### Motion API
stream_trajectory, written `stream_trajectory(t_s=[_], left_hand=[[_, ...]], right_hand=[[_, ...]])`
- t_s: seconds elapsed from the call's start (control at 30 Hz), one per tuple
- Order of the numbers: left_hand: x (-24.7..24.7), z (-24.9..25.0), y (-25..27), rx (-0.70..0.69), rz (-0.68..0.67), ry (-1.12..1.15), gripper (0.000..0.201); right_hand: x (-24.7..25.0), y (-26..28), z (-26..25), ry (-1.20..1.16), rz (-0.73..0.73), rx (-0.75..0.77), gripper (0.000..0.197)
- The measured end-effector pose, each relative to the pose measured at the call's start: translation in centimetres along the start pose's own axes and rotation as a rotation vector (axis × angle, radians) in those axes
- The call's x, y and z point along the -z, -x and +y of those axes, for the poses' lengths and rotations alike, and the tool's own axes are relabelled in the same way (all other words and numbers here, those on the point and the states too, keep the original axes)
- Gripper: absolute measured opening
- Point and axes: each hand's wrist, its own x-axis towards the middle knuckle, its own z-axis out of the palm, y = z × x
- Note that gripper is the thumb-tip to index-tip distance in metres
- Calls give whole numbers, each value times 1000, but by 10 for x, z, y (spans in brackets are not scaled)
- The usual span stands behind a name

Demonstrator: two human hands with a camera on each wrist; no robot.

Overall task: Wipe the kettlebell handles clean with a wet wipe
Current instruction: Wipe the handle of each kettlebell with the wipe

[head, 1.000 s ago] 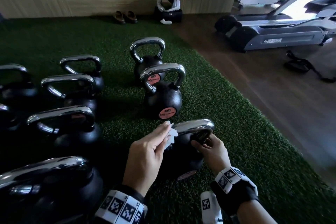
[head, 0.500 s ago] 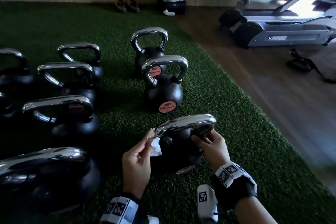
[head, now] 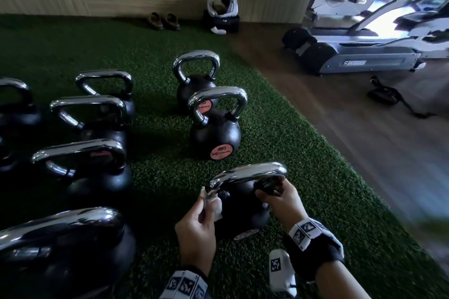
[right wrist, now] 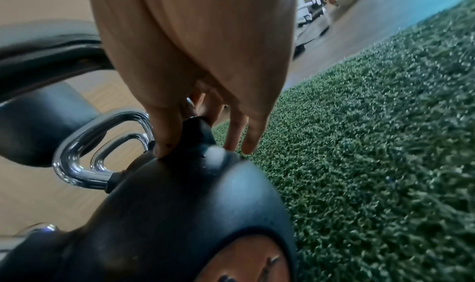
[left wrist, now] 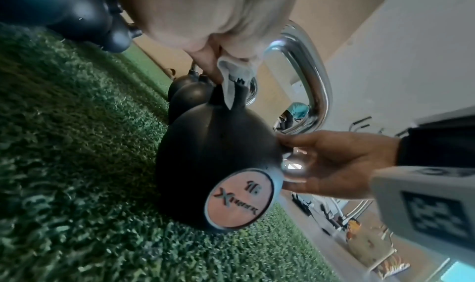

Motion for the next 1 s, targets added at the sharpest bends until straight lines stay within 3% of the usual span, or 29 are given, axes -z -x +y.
stream_trajectory(t_s=[0.13,0.27,0.43,0.57,0.67,0.7,0.8,0.9,1.0], left_hand=[[0,0,-24,-68,-11,-61,19],[-10,1,-64,-92,-28,-142,23],[-33,12,-106,0,-227,25,14],[-43,8,-112,19,-260,-27,23],[-45,9,-99,69,-274,-30,36],[-45,9,-94,66,-267,-49,32],[-46,11,-88,65,-246,-145,18],[-48,19,-95,72,-205,-200,36],[-52,32,-103,44,-151,-162,36]], right_hand=[[27,9,1,238,-65,59,46],[49,21,-1,329,-234,95,29],[48,27,-6,469,-432,118,47],[45,29,-11,433,-538,50,51],[38,22,-10,269,-339,19,26],[32,18,-9,227,-266,2,27],[7,-3,4,146,-217,-24,66],[-16,-17,22,172,-240,-18,68],[-21,-22,29,117,-222,-31,71]])
